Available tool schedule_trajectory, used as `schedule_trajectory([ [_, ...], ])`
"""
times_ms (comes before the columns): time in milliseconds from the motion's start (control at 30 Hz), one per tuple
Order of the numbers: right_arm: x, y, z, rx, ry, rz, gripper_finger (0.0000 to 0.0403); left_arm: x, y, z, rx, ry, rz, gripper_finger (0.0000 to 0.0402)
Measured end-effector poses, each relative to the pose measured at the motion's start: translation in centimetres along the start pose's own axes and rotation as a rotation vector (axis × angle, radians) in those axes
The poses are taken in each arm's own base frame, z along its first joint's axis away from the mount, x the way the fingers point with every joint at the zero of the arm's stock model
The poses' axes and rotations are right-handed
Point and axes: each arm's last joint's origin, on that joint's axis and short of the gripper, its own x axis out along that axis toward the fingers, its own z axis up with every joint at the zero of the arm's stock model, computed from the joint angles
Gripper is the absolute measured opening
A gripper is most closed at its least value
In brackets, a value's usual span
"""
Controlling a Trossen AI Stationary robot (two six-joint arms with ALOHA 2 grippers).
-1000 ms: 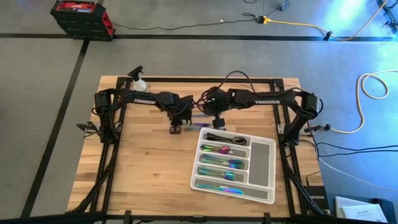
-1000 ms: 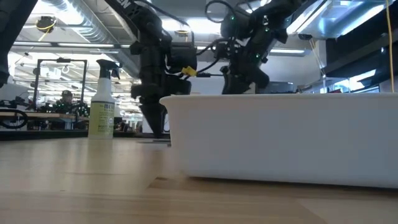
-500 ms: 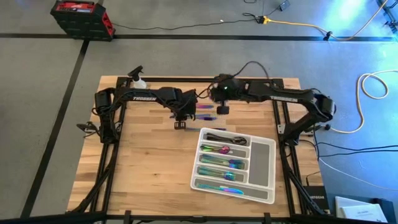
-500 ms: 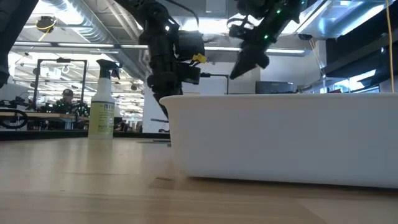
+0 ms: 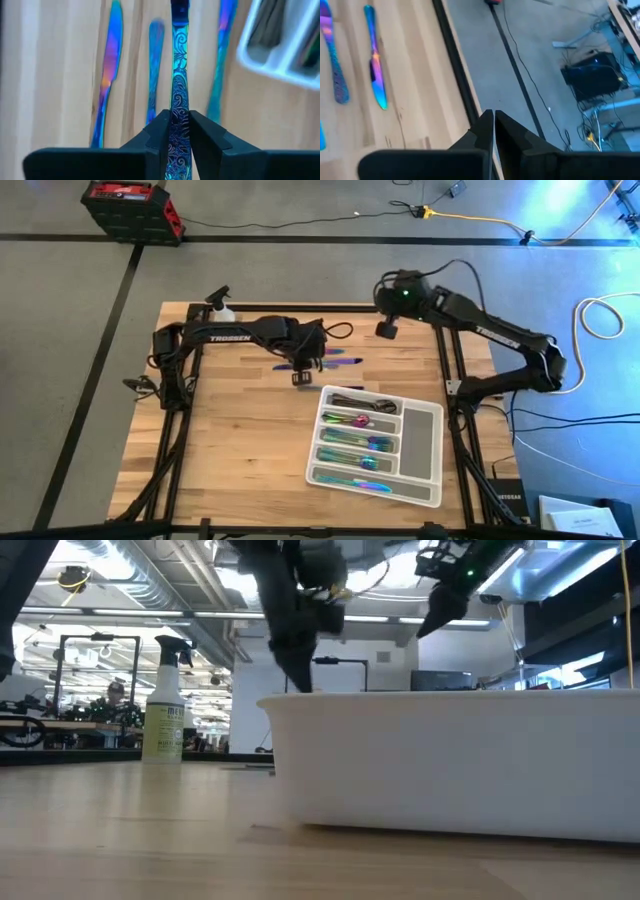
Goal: Sort silverware
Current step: Put the purple knife into the white silverware tray
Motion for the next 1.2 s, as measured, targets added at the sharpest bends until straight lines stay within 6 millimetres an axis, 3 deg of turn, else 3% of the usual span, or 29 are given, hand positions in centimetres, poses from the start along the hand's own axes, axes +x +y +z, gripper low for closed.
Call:
schedule_trajectory([
  [367, -3.4, -2.2, -2.5, 0.060, 0.076, -0.068, 0.0000, -5.1, -5.5, 3.8, 0.030, -0.192, -0.041, 0.0052],
  [700, -4.5, -1.5, -3.9, 0.039, 0.172, 0.008, 0.0000, -8.6, -12.4, 4.7, 0.063, -0.310, -0.141, 0.0032],
  [967, -4.8, -1.1, -4.5, 0.057, 0.222, 0.070, 0.0000, -9.5, -17.5, 4.2, 0.105, -0.375, -0.218, 0.0017],
  [1200, -5.0, 0.2, -3.8, 0.246, 0.028, 0.498, 0.0000, -7.5, -18.7, 2.7, 0.054, -0.294, -0.174, 0.0009],
])
